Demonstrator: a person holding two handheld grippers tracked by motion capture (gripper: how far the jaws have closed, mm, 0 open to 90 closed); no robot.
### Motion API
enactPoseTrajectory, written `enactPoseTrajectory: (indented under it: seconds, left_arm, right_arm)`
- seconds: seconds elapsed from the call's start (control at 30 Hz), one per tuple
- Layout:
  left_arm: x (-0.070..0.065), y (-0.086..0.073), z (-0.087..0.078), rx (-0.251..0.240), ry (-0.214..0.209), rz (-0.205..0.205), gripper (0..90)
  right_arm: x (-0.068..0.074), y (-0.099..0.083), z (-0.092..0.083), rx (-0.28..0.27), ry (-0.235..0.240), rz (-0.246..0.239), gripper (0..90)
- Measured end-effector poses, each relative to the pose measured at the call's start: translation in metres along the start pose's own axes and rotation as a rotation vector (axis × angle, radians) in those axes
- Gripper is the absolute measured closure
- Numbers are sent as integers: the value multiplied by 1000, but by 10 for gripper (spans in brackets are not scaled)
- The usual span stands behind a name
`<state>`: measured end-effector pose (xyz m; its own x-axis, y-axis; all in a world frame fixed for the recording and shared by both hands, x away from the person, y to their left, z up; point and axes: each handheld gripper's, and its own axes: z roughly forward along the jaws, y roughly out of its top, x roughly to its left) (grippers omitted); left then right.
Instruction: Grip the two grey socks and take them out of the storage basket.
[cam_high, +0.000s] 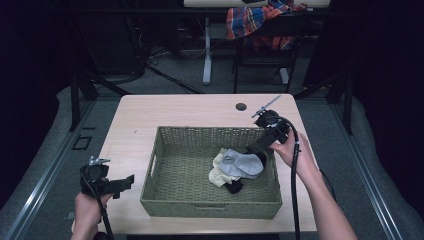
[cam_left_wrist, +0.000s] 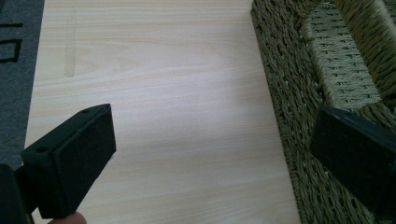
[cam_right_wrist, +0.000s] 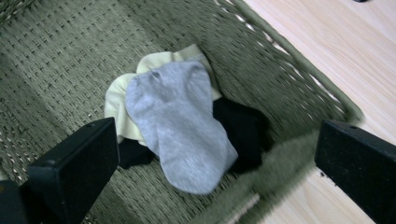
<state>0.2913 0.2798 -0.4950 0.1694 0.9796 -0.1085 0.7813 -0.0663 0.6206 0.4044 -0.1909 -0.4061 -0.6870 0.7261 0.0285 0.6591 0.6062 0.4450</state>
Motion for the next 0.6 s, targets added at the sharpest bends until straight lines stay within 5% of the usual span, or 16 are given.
enactPoseTrajectory:
  seconds: [0.17, 0.6]
  left_arm:
    - [0, 0, 0, -3, 0, -2, 7]
    - [-1, 0, 0, -4, -2, 8, 8]
  right_arm:
    - [9, 18, 14, 17, 20, -41, 79]
    - [21, 19, 58, 126, 4, -105, 258]
